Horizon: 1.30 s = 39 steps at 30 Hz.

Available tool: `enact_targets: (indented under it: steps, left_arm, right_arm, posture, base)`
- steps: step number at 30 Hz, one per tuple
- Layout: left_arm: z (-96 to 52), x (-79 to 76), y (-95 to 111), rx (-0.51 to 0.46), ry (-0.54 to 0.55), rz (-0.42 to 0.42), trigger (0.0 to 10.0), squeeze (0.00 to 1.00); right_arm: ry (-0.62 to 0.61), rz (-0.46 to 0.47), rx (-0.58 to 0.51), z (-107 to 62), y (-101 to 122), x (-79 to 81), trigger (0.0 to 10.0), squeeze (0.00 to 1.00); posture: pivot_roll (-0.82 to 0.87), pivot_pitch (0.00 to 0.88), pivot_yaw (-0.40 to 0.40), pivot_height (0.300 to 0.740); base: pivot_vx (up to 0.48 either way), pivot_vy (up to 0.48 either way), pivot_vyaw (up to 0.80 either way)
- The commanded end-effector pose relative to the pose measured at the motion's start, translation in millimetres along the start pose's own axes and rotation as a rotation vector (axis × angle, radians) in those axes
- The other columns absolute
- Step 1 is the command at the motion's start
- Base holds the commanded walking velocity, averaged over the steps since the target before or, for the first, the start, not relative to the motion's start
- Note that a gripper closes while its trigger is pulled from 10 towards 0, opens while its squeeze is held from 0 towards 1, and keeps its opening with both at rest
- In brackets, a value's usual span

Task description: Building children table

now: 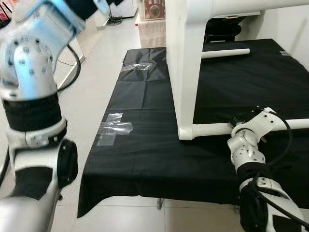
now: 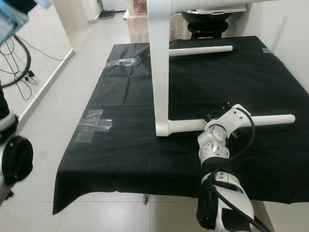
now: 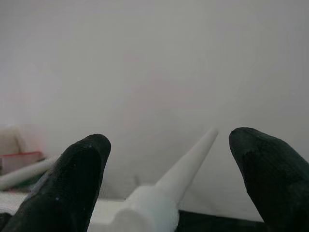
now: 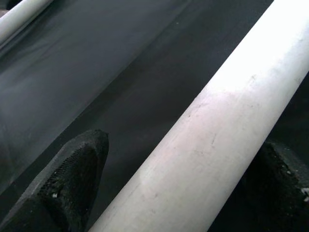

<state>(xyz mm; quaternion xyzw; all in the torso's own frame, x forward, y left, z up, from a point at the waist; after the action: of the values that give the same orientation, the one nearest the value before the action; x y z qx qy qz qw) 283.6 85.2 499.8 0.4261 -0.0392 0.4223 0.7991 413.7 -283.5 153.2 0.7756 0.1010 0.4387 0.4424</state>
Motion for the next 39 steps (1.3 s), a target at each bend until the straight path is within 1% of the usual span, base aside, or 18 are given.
enact_targets:
  steps: [1, 4, 6, 8, 9, 11, 16, 20, 23, 24, 26, 28, 29, 31, 32, 33, 36, 39]
  left_arm:
    - [-5.9, 2.3, 2.9, 0.006, 0.012, 0.013, 10.0, 0.00]
    - [-9.6, 2.9, 2.0, 0.011, 0.022, 0.011, 10.0, 0.00]
    - [-12.4, 3.9, 1.3, 0.013, 0.029, 0.009, 10.0, 0.00]
    - [-16.0, 4.2, -2.2, 0.019, 0.038, 0.004, 10.0, 0.00]
    - [-16.0, 4.2, -2.2, 0.019, 0.038, 0.004, 10.0, 0.00]
    - [-18.3, 3.8, -5.3, 0.025, 0.042, -0.003, 10.0, 0.00]
    - [-21.1, 1.5, -10.0, 0.034, 0.042, -0.013, 10.0, 0.00]
    - [-22.1, 0.5, -11.6, 0.034, 0.043, -0.016, 10.0, 0.00]
    - [-22.5, 0.1, -12.5, 0.034, 0.045, -0.018, 10.0, 0.00]
    - [-23.3, -0.2, -13.8, 0.035, 0.048, -0.020, 10.0, 0.00]
    - [-23.3, -0.2, -13.8, 0.035, 0.048, -0.020, 10.0, 0.00]
    - [-24.1, -0.7, -16.1, 0.037, 0.053, -0.025, 10.0, 0.00]
    - [-24.1, -0.7, -16.1, 0.037, 0.053, -0.025, 10.0, 0.00]
    - [-24.4, -1.2, -17.1, 0.038, 0.056, -0.027, 10.0, 0.00]
    - [-24.4, -1.2, -17.1, 0.038, 0.056, -0.027, 10.0, 0.00]
    - [-24.7, -1.4, -17.3, 0.038, 0.057, -0.028, 10.0, 0.00]
    - [-25.3, -1.6, -17.4, 0.040, 0.058, -0.028, 10.0, 0.00]
    - [-25.8, -1.7, -17.3, 0.040, 0.059, -0.027, 10.0, 0.00]
  right_arm:
    - [-0.055, -0.082, 0.021, 0.6, -9.7, -23.8, 10.0, 1.00]
    - [-0.043, -0.061, -0.019, -0.2, 4.2, -23.6, 10.0, 1.00]
    - [0.021, 0.000, -0.046, -3.6, 18.3, -15.3, 10.0, 1.00]
    - [0.129, 0.078, -0.097, -13.5, 38.5, 0.9, 10.0, 1.00]
    - [0.129, 0.078, -0.097, -13.5, 38.5, 0.9, 10.0, 1.00]
    - [0.200, 0.128, -0.133, -21.2, 52.5, 10.8, 10.0, 1.00]
    - [0.241, 0.165, -0.145, -28.9, 68.3, 13.5, 10.0, 1.00]
    - [0.250, 0.149, -0.147, -33.6, 69.5, 12.2, 10.0, 1.00]
    - [0.243, 0.129, -0.142, -36.8, 68.5, 8.5, 10.0, 1.00]
    - [0.210, 0.074, -0.142, -38.3, 66.7, -0.2, 10.0, 1.00]
    - [0.210, 0.074, -0.142, -38.3, 66.7, -0.2, 10.0, 1.00]
    - [0.097, -0.056, -0.118, -34.8, 58.7, -26.4, 10.0, 1.00]
    - [0.097, -0.056, -0.118, -34.8, 58.7, -26.4, 10.0, 1.00]
    - [0.007, -0.129, -0.066, -31.0, 46.4, -48.8, 10.0, 1.00]
    - [0.007, -0.129, -0.066, -31.0, 46.4, -48.8, 10.0, 1.00]
    - [-0.018, -0.145, -0.052, -30.9, 43.2, -55.5, 10.0, 1.00]
    - [-0.047, -0.162, -0.048, -31.2, 44.7, -64.1, 10.0, 1.00]
    - [-0.051, -0.165, -0.060, -31.4, 49.4, -65.9, 10.0, 1.00]
  posture:
    - [0.02, 0.196, 0.092, 0.740]
    - [0.02, 0.193, 0.089, 0.740]
    - [0.01, 0.192, 0.087, 0.740]
    - [0.00, 0.188, 0.089, 0.740]
    - [0.00, 0.188, 0.089, 0.740]
    - [0.00, 0.183, 0.088, 0.740]
    - [-0.01, 0.181, 0.088, 0.740]
    - [-0.02, 0.172, 0.087, 0.740]
    - [-0.02, 0.170, 0.084, 0.740]
    - [-0.02, 0.169, 0.084, 0.740]
    - [-0.02, 0.169, 0.084, 0.740]
    - [-0.03, 0.174, 0.079, 0.740]
    - [-0.03, 0.174, 0.079, 0.740]
    - [-0.03, 0.179, 0.074, 0.740]
    - [-0.03, 0.179, 0.074, 0.740]
    - [-0.03, 0.179, 0.074, 0.740]
    - [-0.03, 0.184, 0.072, 0.740]
    - [-0.03, 0.186, 0.073, 0.740]
  base:
    - [0.000, 0.000, 0.00]
    - [0.000, 0.000, 0.00]
    - [0.000, 0.000, 0.00]
    - [0.000, 0.000, 0.00]
    - [0.000, 0.000, 0.00]
    - [0.000, 0.000, 0.00]
    - [0.000, 0.000, 0.00]
    - [0.000, 0.000, 0.00]
    - [0.000, 0.000, 0.00]
    - [0.000, 0.000, 0.00]
    - [0.000, 0.000, 0.00]
    - [0.000, 0.000, 0.00]
    - [0.000, 0.000, 0.00]
    - [0.000, 0.000, 0.00]
    - [0.000, 0.000, 0.00]
    - [0.000, 0.000, 0.00]
    - [0.000, 0.000, 0.00]
    - [0.000, 0.000, 0.00]
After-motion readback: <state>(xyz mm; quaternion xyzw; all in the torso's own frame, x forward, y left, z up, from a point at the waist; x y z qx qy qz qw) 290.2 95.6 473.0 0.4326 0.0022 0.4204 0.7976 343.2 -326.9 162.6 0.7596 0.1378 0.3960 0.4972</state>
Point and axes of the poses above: a point about 5 cm out from each wrist's last joint towards the gripper, its own z axis pointing out of the wrist towards the gripper, its own y axis along the axis of the wrist's last joint, x = y × z, the point moved 5 cm from there along z, pointing out of the wrist towards the gripper, and after that the axes turned 12 degrees about z, right-handed, at the moved point
